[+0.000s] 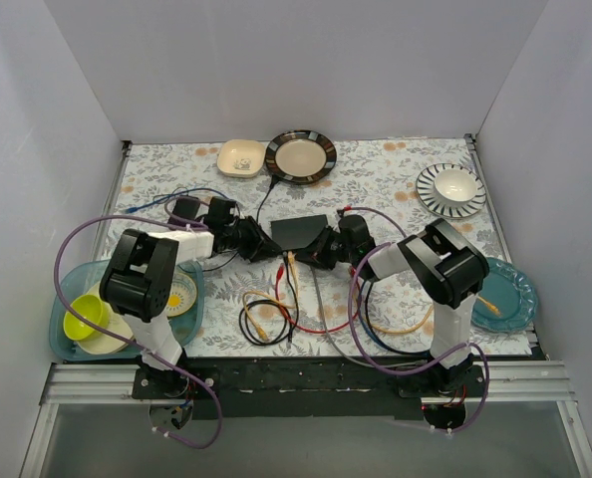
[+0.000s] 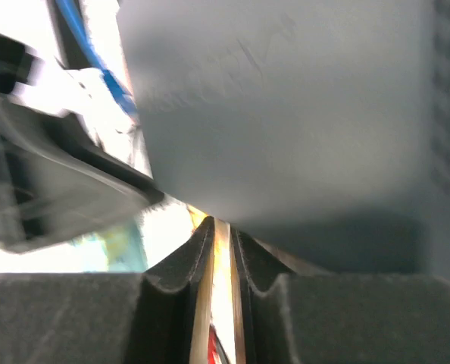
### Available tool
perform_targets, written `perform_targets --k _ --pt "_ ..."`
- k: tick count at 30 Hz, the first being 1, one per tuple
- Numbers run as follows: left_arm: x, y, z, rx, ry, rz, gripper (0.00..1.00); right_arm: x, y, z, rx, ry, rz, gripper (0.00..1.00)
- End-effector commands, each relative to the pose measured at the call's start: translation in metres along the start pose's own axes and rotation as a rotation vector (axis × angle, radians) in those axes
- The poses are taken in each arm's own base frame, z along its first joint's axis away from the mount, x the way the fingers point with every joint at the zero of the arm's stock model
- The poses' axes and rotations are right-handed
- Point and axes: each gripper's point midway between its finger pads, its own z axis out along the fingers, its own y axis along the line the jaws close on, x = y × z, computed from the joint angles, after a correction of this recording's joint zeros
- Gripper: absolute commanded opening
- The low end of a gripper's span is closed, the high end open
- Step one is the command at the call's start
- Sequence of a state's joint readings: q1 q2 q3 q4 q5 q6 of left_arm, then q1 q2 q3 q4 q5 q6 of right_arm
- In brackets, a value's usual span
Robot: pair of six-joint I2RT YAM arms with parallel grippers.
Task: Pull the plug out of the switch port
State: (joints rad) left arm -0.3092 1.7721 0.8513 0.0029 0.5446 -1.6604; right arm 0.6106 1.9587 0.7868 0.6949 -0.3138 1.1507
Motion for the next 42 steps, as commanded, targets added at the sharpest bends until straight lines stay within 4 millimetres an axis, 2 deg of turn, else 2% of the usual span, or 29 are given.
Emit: perform_targets --k 1,4,6,7,10,15,18,20,32,35,39,42 --pt "-0.051 -0.062 -0.015 0.095 -0.16 0.093 0.28 0.017 -0.052 -0.021 0.213 0.029 -0.05 0.26" --pt "-0.063 -0.075 -0.008 0.103 -0.156 0.09 0.28 0.012 -0.048 -0.025 0.218 0.01 -0.091 0.32" --pt "-0.063 -0.066 0.009 0.089 -0.111 0.066 0.28 0.007 -0.043 -0.023 0.218 0.005 -0.116 0.34" --pt "-0.062 -0.07 0.012 0.1 -0.087 0.064 0.27 0.004 -0.043 -0.021 0.225 -0.001 -0.122 0.35" --pt "-0.058 -0.054 0.02 0.073 -0.067 0.046 0.27 -0.004 -0.038 -0.015 0.22 -0.018 -0.142 0.36" --pt "-0.043 -0.032 0.032 0.048 0.005 0.037 0.27 -0.012 -0.041 -0.003 0.24 -0.035 -0.141 0.37" --pt "-0.039 -0.02 0.035 0.021 0.022 0.025 0.26 -0.016 -0.045 0.005 0.246 -0.048 -0.122 0.38" --pt "-0.038 -0.015 0.036 0.004 0.026 0.025 0.25 -0.019 -0.041 0.01 0.23 -0.053 -0.108 0.38" --pt "-0.033 -0.005 0.034 -0.025 0.03 0.022 0.24 -0.018 -0.047 0.024 0.215 -0.055 -0.025 0.37" --pt "-0.03 -0.001 0.034 -0.031 0.034 0.022 0.24 -0.017 -0.048 0.025 0.203 -0.061 0.015 0.34" --pt "-0.027 0.003 0.033 -0.038 0.041 0.018 0.24 -0.015 -0.047 0.026 0.166 -0.059 0.06 0.18" --pt "-0.025 0.004 0.032 -0.04 0.043 0.019 0.24 -0.014 -0.046 0.027 0.146 -0.063 0.077 0.1"
